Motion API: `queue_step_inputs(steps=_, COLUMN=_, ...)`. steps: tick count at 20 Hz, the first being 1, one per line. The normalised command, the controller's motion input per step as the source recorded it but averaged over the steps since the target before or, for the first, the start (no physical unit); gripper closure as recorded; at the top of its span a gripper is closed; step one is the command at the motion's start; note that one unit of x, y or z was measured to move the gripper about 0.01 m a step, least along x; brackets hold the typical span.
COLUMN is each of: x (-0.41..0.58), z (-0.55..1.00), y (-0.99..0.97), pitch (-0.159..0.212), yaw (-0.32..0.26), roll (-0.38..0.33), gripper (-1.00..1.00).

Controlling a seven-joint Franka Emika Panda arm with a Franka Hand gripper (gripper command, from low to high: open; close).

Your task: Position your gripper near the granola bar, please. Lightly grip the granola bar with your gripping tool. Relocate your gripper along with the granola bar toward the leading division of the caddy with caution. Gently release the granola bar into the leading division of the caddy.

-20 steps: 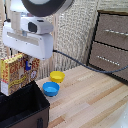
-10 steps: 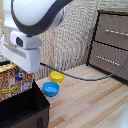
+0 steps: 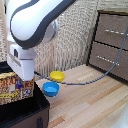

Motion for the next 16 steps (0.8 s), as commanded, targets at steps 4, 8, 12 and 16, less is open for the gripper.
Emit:
queue_step_inputs(steps=4, x=0.329, z=-0.06, y=0.14, pitch=0.077, yaw=-0.029, roll=-0.018, gripper=-1.00)
queue_step_inputs(steps=8, x=0.215, z=0.02, y=0.07, pitch=0.099, yaw=0.000, roll=-0.006, gripper=-1.00)
queue_step_inputs(steps=12, x=0.116, z=0.17, y=0.09, pitch=0.116, yaw=-0.020, roll=-0.017, gripper=-1.00)
queue_step_inputs(steps=16, x=0.139, z=0.24, y=0.01, pitch=0.114, yaw=-0.090, roll=-0.003, gripper=-1.00)
